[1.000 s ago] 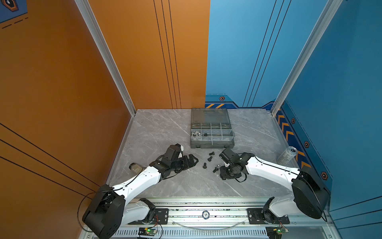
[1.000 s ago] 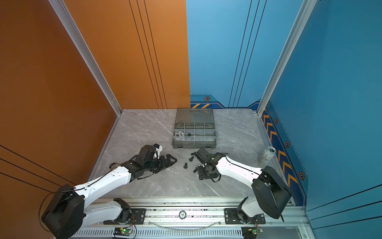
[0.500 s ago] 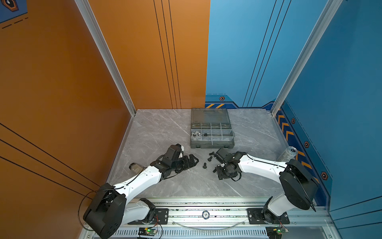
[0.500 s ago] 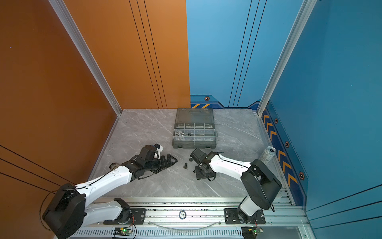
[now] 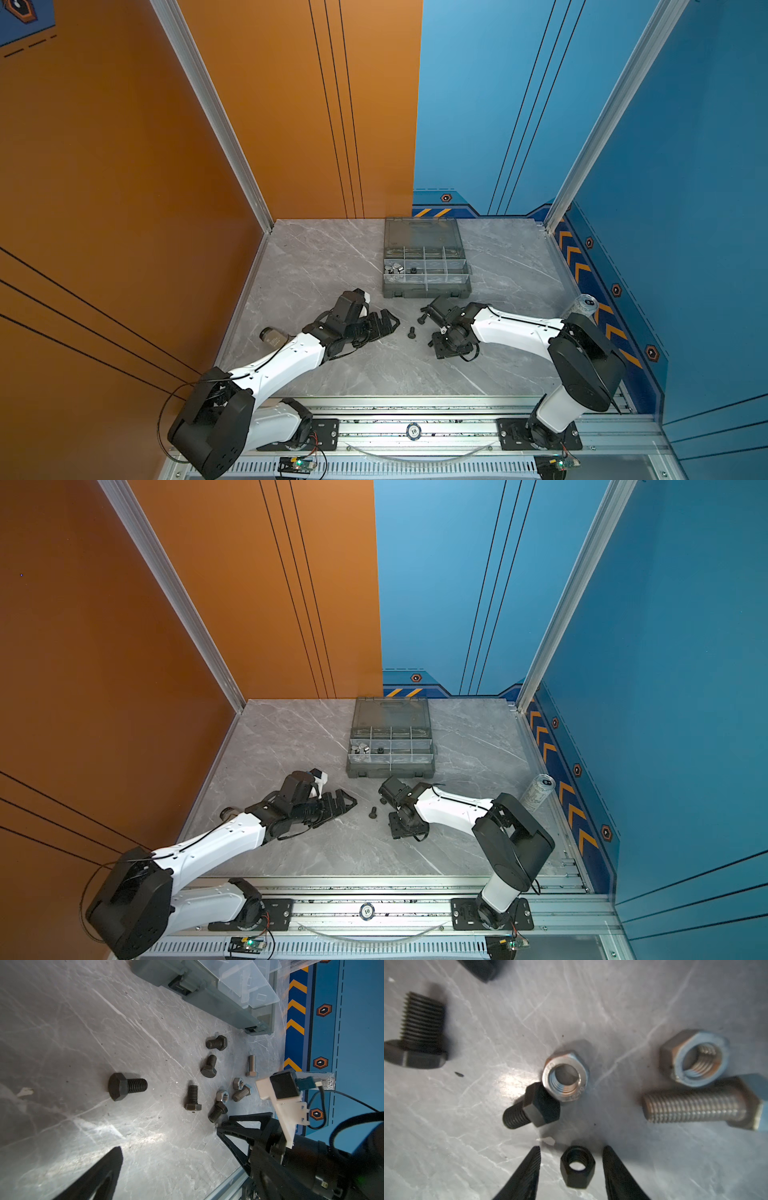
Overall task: Sort the screws and nuts into containers
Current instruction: 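Lower and close the right gripper on a black hex nut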
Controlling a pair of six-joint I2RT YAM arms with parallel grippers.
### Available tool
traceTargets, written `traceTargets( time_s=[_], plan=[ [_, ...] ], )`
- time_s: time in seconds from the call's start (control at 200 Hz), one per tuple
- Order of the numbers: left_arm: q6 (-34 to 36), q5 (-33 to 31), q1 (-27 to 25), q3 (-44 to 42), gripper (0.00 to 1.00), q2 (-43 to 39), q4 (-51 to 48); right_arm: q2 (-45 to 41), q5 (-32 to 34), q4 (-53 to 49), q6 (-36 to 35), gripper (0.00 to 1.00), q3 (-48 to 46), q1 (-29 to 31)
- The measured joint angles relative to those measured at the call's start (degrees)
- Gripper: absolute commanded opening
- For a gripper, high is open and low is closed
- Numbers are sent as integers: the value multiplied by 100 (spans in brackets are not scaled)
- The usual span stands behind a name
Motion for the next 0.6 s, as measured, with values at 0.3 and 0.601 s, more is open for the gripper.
traceTargets(
  time_s=[0.3,0.601],
  plan=[
    [0,2,0,0,98,9,15,28,103,-2,-11,39,0,7],
    [-2,2,0,0,98,9,13,46,129,-4,-17,12,20,22]
  ],
)
